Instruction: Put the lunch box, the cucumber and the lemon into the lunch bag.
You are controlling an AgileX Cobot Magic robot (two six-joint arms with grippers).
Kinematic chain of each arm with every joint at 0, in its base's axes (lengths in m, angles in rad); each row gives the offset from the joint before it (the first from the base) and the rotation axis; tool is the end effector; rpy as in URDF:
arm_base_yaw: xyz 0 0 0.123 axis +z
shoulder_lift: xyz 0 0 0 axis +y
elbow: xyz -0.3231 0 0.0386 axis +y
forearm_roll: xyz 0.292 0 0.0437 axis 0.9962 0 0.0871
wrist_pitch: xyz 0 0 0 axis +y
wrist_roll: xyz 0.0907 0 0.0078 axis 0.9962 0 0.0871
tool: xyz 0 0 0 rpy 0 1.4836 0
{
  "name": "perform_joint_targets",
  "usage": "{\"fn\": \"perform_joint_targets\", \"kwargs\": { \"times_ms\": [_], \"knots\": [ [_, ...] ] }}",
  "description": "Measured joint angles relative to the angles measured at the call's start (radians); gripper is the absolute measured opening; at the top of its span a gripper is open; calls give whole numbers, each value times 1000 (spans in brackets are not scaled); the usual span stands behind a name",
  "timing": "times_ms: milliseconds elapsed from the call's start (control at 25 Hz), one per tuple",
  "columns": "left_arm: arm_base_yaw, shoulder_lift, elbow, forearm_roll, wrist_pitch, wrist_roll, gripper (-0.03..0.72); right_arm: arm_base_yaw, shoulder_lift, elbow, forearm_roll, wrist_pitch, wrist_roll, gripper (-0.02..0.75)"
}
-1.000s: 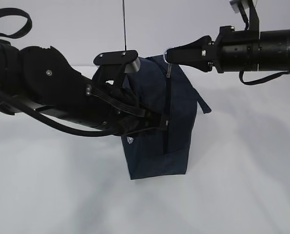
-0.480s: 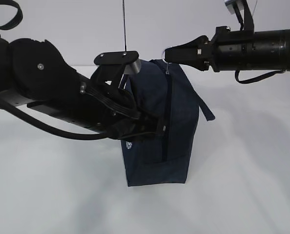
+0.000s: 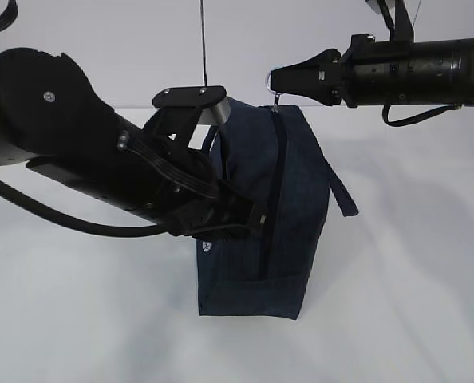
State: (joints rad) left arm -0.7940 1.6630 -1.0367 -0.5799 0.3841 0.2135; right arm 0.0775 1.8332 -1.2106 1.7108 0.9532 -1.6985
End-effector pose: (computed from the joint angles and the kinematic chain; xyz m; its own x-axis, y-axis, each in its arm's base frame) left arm 0.2587 -0.2899 0.2375 -0.7625 0.3204 -0.5621 0.5740 0.7358 -0.3593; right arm 0.4273 0.1070 0.2723 -0.4208 0.0329 -0.9065 -0.7622 0.5291 0.3730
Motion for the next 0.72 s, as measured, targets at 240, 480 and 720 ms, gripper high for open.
{"fn": "perform_joint_targets", "kwargs": {
  "times_ms": [240, 480, 720],
  "knots": [
    [0, -13, 0, 4, 48, 0, -6, 0, 0, 0, 0, -34, 0, 0],
    [0, -24, 0, 19, 85, 0, -6, 0, 0, 0, 0, -58, 0, 0],
    [0, -82, 76, 26, 80, 0, -6, 2, 0, 0, 0, -97, -2, 0]
  ]
}}
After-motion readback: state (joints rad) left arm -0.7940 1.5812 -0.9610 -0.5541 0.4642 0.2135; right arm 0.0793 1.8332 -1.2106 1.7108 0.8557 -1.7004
